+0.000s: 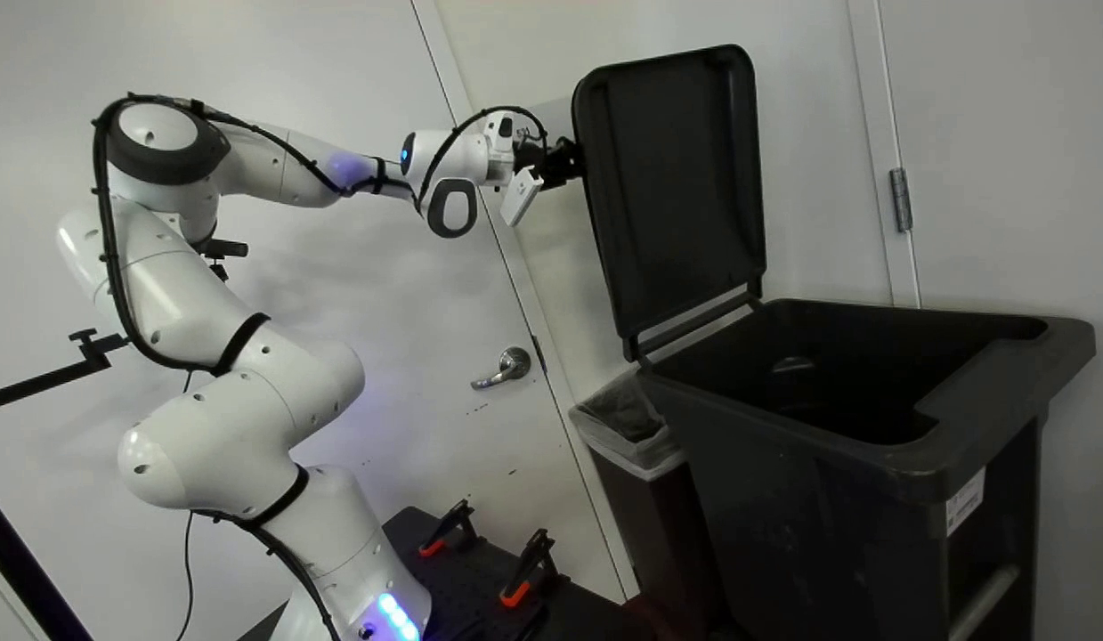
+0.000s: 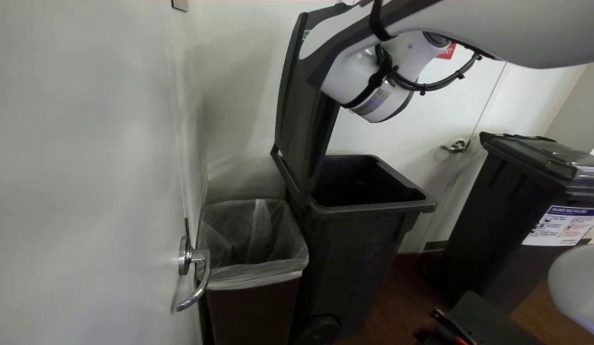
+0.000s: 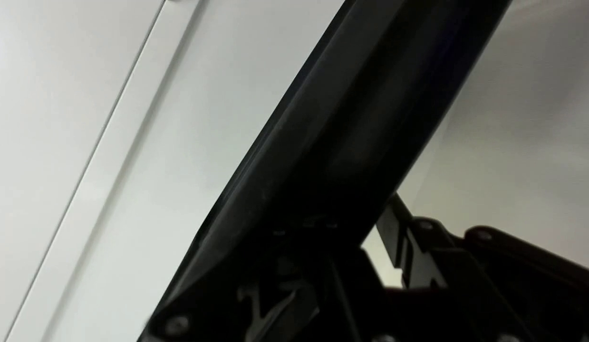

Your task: Open the black bin on the left

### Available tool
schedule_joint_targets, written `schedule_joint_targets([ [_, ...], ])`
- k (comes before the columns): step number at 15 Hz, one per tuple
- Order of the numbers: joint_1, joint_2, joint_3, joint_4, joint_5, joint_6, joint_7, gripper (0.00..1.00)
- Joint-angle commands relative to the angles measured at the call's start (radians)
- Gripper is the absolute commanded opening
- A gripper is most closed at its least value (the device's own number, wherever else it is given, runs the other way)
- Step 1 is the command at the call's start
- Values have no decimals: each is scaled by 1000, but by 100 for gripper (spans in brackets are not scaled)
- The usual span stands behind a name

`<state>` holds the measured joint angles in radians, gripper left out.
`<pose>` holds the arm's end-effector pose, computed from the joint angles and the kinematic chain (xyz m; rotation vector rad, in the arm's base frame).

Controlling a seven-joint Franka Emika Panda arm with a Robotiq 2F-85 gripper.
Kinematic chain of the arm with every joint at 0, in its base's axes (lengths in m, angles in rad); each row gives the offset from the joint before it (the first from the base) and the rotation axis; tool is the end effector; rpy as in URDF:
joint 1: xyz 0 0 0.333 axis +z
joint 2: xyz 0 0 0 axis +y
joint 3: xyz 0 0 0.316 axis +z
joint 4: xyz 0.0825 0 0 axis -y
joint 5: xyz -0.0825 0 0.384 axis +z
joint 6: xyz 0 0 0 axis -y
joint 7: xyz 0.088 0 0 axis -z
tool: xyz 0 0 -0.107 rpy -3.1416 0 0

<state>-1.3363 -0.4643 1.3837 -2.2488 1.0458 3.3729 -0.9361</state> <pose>0.5190 0.0064 0.5354 2.2105 0.1033 1.4651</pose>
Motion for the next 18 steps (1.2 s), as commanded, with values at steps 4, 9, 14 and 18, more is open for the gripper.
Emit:
schedule_joint_targets([
  [4,-200,-116,114,94,-259,-191,217,6],
  [9,-210,-79,110,95,-705,-188,575,6],
  [14,-216,-46,122,96,-996,-178,797,6],
  [18,-220,-34,142,87,-1081,-172,860,6],
])
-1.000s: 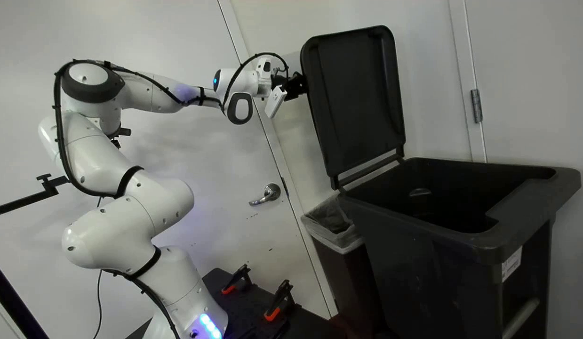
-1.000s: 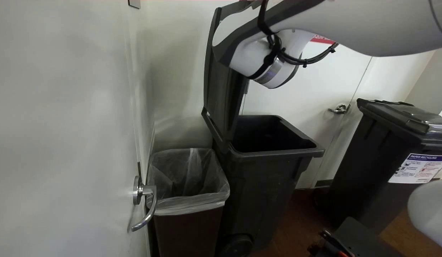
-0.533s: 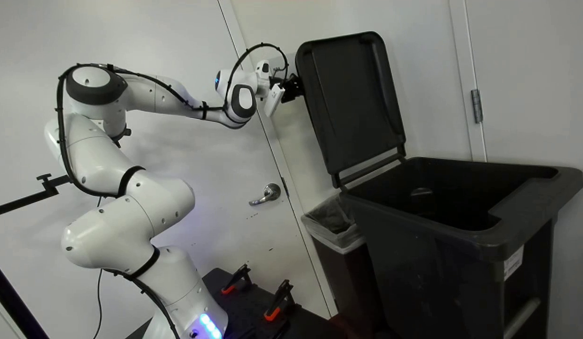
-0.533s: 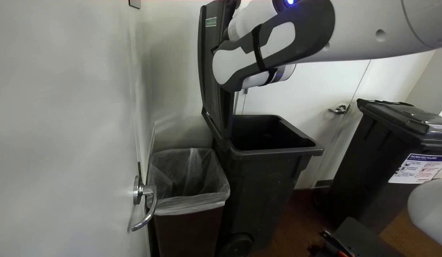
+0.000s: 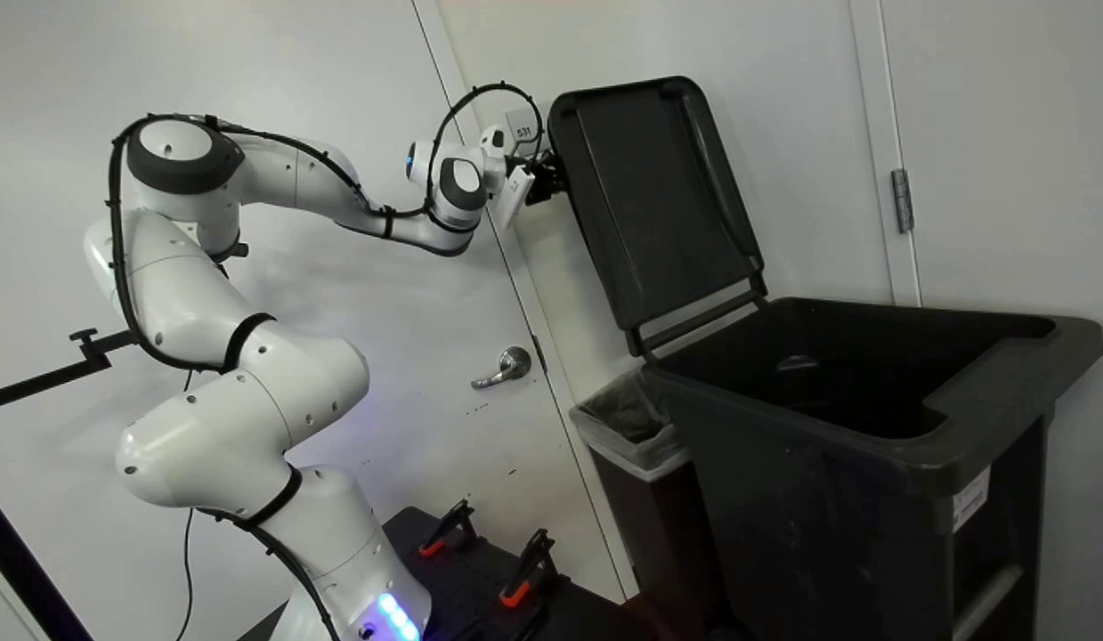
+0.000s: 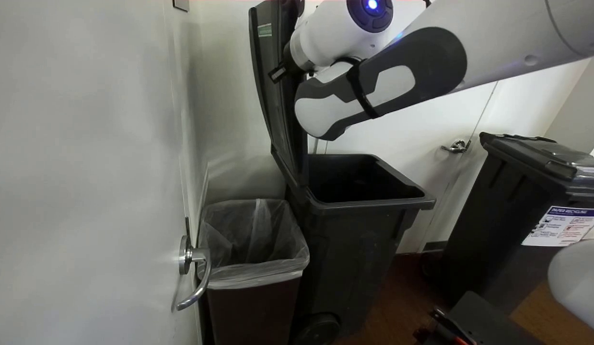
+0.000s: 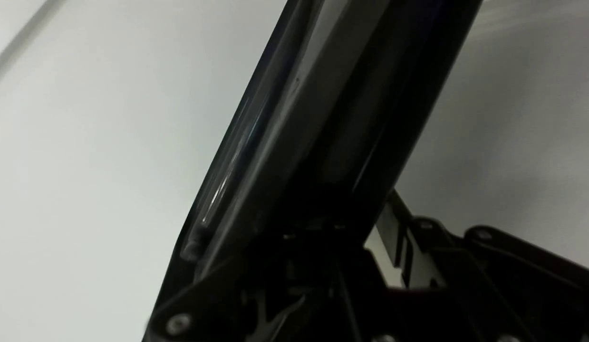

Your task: Open the black bin on the left

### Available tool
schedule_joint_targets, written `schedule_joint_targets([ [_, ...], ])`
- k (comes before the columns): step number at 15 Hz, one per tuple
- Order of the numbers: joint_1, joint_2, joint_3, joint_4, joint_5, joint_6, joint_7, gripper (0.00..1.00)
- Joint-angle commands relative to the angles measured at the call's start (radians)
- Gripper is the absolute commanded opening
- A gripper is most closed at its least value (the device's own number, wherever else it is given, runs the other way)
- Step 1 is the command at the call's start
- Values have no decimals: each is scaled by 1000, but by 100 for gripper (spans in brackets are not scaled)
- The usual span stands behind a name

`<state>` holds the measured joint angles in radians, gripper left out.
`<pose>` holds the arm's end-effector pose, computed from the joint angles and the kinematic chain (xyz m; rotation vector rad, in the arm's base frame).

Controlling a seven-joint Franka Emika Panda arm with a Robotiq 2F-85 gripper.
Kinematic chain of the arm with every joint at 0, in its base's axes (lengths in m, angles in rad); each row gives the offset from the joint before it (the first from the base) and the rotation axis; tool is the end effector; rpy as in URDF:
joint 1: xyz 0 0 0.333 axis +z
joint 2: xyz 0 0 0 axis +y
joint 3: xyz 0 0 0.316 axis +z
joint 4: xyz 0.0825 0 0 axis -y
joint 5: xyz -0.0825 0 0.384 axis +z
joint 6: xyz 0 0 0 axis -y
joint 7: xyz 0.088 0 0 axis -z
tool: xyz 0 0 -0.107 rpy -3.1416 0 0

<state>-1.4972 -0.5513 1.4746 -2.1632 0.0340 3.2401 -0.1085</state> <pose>0.5746 0.0950 0.5317 2.1912 0.4314 1.3664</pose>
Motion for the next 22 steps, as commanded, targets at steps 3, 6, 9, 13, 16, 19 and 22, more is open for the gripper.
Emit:
schedule_joint_targets([
  [3,-80,8,63,-1,-77,-24,75,6],
  [6,-118,-87,70,10,-52,-11,125,6],
  [9,-146,-167,77,17,-43,-4,158,6],
  [13,-158,-213,87,24,-46,-17,174,6],
  [16,-164,-235,91,35,-45,-20,182,6],
  [19,-165,-254,92,41,-47,-22,181,6],
  [22,-163,-262,91,42,-47,-25,180,45],
])
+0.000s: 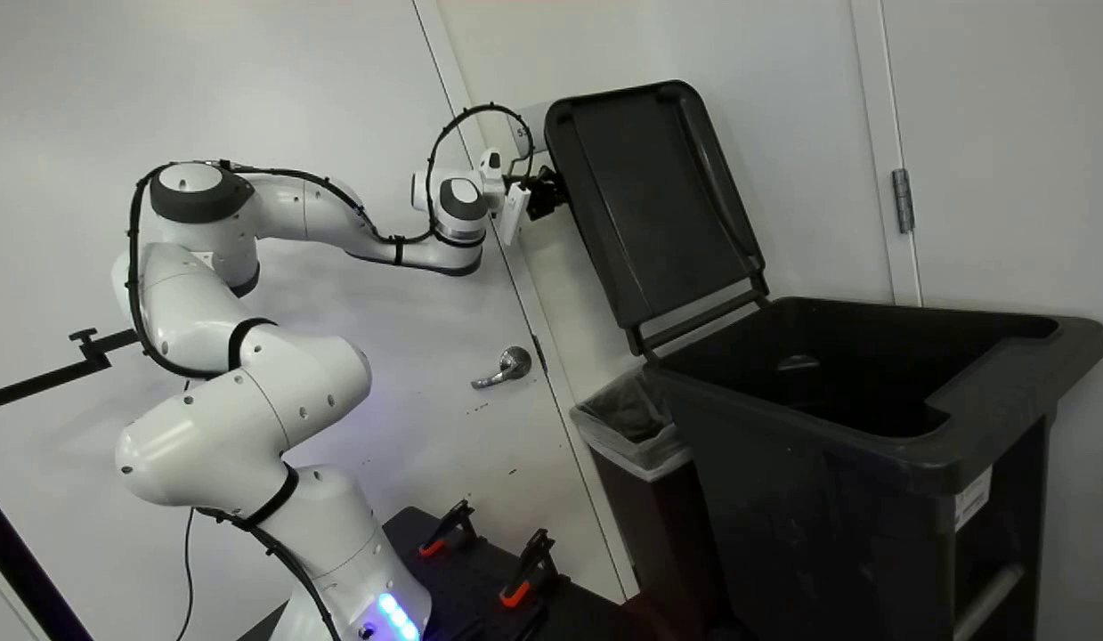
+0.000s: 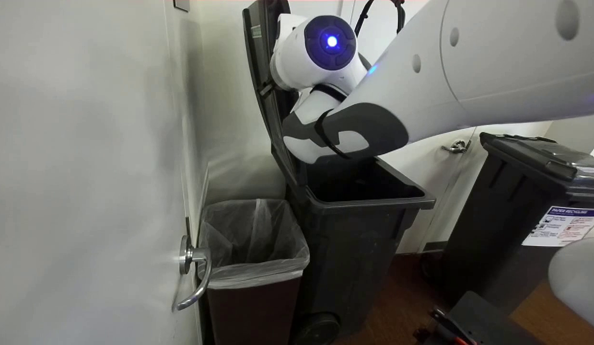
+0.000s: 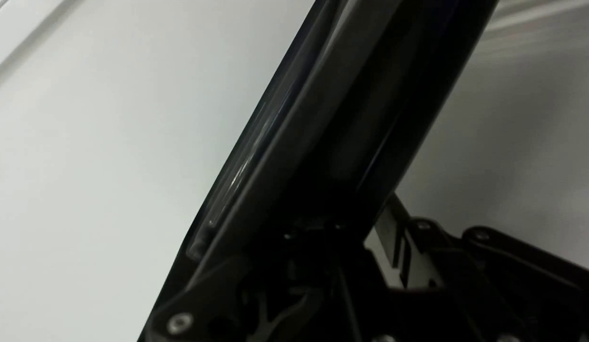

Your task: Open the black bin on the left

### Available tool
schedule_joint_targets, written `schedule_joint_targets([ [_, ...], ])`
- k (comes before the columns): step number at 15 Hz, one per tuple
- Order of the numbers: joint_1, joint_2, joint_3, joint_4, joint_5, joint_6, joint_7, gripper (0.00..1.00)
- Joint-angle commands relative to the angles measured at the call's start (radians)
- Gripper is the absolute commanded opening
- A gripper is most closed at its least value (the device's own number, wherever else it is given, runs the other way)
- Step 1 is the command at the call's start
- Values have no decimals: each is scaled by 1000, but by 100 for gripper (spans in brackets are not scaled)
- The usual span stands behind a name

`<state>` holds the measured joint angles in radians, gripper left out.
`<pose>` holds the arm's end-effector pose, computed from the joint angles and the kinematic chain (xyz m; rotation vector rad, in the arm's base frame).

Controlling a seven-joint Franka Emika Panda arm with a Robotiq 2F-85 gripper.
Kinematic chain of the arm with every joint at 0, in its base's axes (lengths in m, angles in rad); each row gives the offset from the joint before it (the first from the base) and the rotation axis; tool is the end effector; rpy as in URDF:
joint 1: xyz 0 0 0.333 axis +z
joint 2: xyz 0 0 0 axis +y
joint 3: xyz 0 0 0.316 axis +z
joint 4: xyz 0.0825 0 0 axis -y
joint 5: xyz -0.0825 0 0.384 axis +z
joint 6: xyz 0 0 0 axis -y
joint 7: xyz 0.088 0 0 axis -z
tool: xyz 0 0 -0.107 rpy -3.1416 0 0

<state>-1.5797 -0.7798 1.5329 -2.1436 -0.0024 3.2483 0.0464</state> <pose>0.5858 0.1253 0.4961 2.0675 0.4295 1.3040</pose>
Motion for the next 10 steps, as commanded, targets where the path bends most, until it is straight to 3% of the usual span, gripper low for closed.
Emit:
schedule_joint_targets([
  [1,-80,-36,33,23,-9,-33,33,44],
  [2,-81,-45,34,23,-5,-31,42,46],
  [8,-114,-137,37,26,49,0,113,91],
  [9,-121,-155,38,27,62,3,129,85],
  [10,-133,-170,42,29,75,18,146,56],
])
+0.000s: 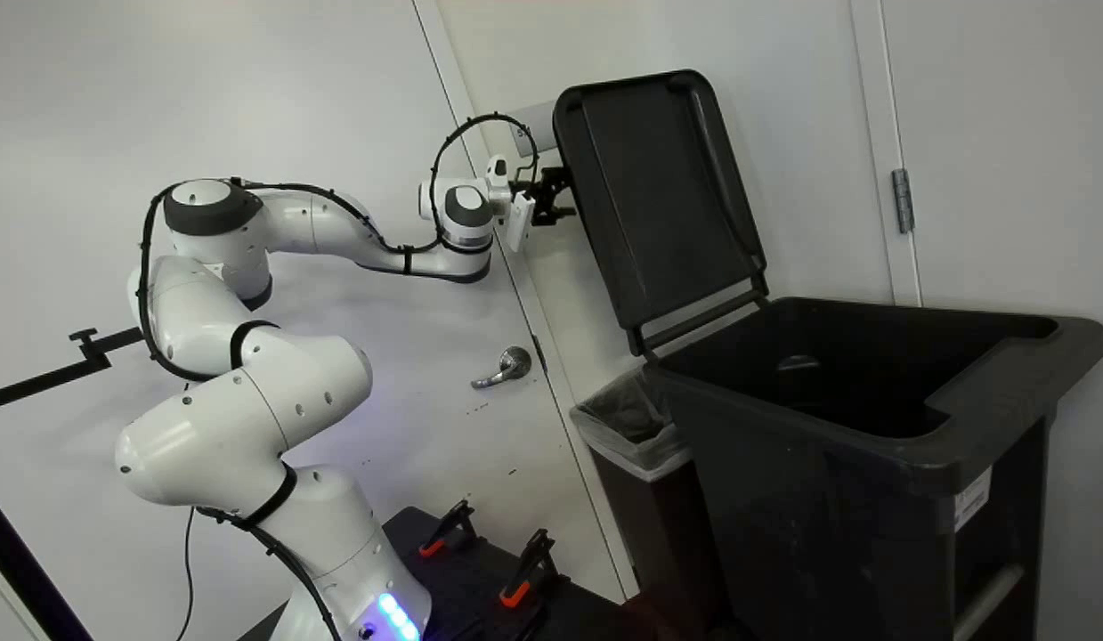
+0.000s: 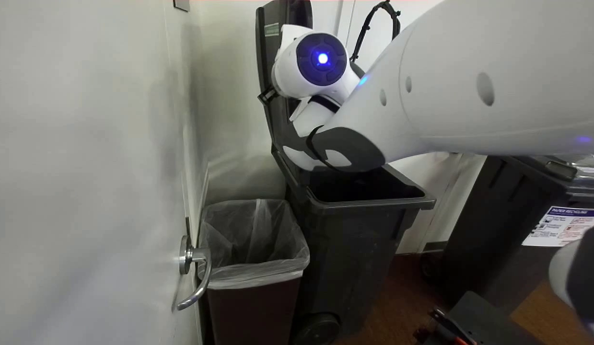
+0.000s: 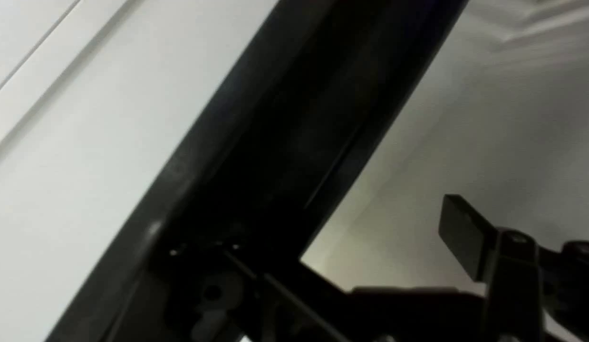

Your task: Open the black bin on the left

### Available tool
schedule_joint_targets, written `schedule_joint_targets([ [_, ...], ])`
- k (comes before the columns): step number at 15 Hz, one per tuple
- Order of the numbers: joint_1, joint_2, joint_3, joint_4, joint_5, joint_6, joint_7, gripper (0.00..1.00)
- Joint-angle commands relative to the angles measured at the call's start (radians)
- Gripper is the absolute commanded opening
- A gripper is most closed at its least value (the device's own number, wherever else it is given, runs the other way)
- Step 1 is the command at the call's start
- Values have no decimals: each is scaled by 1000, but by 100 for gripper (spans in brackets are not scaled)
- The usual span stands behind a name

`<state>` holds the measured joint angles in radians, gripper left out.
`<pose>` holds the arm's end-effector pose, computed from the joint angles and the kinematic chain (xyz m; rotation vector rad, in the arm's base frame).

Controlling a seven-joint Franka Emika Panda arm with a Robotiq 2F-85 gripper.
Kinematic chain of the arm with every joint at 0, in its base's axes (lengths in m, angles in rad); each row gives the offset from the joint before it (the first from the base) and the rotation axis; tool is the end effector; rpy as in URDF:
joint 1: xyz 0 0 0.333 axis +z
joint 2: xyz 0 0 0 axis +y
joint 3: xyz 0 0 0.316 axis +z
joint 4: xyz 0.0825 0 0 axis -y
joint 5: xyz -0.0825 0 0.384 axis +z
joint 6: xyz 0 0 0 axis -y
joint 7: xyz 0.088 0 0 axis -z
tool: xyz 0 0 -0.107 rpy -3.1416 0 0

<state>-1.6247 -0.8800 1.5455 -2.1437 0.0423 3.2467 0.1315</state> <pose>0.5919 0.1160 0.4798 2.0449 0.3224 1.3016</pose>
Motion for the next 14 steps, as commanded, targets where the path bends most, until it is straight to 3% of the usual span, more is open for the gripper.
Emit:
schedule_joint_targets([
  [1,-100,-88,35,33,52,37,84,60],
  [2,-110,-107,36,36,72,52,101,59],
  [5,-131,-161,38,42,134,98,141,39],
  [10,-166,-252,45,55,244,178,211,0],
  [13,-185,-263,76,69,293,240,251,4],
  [14,-184,-282,75,104,314,214,263,3],
])
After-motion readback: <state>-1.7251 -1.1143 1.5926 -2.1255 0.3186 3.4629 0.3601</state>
